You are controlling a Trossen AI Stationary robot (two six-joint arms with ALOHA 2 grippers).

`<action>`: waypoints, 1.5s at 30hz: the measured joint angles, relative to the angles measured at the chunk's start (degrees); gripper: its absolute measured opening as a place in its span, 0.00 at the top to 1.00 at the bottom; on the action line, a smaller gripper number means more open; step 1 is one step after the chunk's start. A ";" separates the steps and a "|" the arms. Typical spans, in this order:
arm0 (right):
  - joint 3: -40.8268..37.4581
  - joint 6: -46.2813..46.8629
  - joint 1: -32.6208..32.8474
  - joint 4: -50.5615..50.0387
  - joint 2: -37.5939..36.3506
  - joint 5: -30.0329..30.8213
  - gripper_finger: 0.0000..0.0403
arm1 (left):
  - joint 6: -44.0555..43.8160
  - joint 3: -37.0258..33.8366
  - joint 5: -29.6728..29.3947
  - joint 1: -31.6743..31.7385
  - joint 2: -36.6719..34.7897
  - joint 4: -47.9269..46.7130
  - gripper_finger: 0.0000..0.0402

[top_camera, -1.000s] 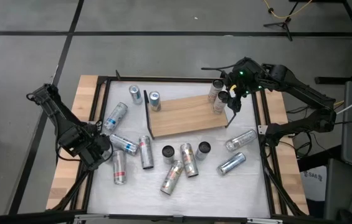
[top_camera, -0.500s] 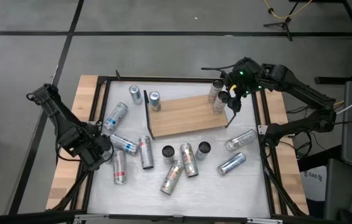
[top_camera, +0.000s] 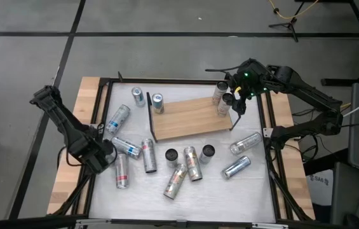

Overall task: Place canned beverage on shelf
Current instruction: Put the white-pink soda can on the shelf

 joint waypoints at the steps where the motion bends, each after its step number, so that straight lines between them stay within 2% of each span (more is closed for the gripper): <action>1: 0.00 0.00 0.02 0.00 0.00 0.00 0.25 | -0.31 -0.27 0.00 0.00 0.01 -0.04 0.15; 13: 0.00 0.00 0.00 0.02 0.00 0.00 0.25 | 1.32 0.39 -0.53 0.00 0.01 2.86 0.15; 23: 0.00 0.00 0.00 0.02 0.00 0.00 0.25 | 1.31 0.42 -5.53 0.02 0.01 10.10 0.15; 39: 0.00 0.00 0.01 0.02 -0.01 0.00 0.25 | 1.66 0.43 -4.84 0.02 0.01 9.78 0.15; 45: 0.00 0.00 0.01 0.02 -0.01 0.00 0.25 | 7.47 0.43 -4.76 0.02 0.01 9.78 0.15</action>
